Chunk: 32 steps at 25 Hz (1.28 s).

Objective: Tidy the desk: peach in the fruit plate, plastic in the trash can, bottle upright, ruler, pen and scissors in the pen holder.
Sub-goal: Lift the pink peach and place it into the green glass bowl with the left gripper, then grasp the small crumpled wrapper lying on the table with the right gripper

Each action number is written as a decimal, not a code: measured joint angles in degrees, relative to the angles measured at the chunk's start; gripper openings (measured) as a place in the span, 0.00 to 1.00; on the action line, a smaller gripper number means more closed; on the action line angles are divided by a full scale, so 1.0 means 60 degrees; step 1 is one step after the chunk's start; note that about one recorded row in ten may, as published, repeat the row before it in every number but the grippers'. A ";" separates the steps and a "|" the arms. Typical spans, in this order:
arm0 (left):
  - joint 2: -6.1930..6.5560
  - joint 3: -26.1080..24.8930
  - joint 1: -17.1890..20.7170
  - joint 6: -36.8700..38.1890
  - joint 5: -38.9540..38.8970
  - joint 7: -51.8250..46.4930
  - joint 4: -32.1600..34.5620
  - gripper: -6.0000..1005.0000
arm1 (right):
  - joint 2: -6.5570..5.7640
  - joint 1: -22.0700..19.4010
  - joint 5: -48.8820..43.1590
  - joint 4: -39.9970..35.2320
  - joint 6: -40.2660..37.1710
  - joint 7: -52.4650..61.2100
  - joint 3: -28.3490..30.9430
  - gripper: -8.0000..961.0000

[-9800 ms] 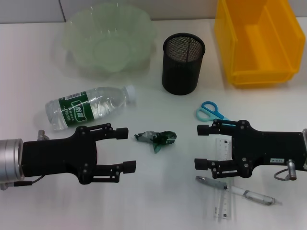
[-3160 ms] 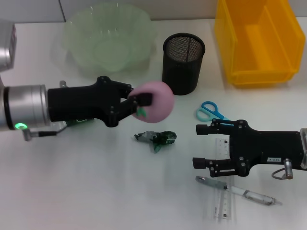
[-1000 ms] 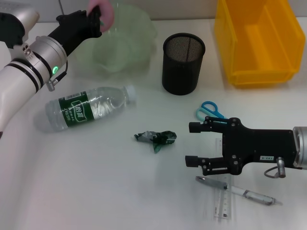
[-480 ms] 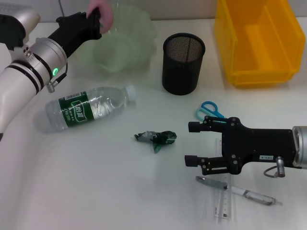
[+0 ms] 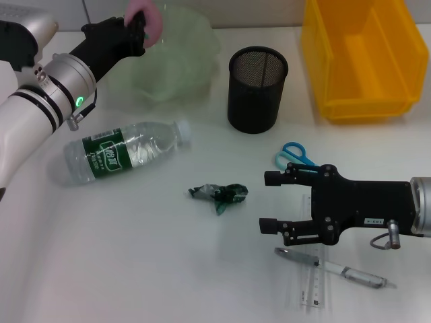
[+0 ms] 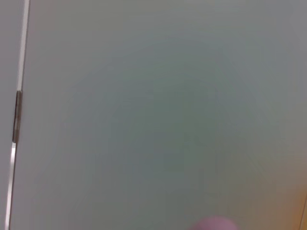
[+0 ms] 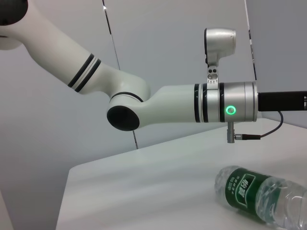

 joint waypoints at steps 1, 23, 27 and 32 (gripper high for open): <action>0.0000 0.0001 -0.0001 0.0005 -0.0006 0.0000 -0.0011 0.23 | 0.0000 0.0000 0.0000 0.0000 -0.0001 0.0000 0.0000 0.85; 0.0000 0.0001 -0.0062 0.0019 -0.0008 -0.0061 -0.0078 0.73 | 0.0000 0.0000 -0.0001 0.0000 -0.0011 0.0000 0.0000 0.85; 0.0001 0.0001 -0.0059 0.0019 -0.0008 -0.0074 -0.0078 0.86 | 0.0000 0.0000 0.0000 0.0000 -0.0015 0.0000 0.0000 0.85; 0.0000 0.0001 -0.0061 0.0018 -0.0008 -0.0076 -0.0078 0.85 | 0.0000 0.0000 -0.0001 0.0000 -0.0023 0.0000 0.0000 0.85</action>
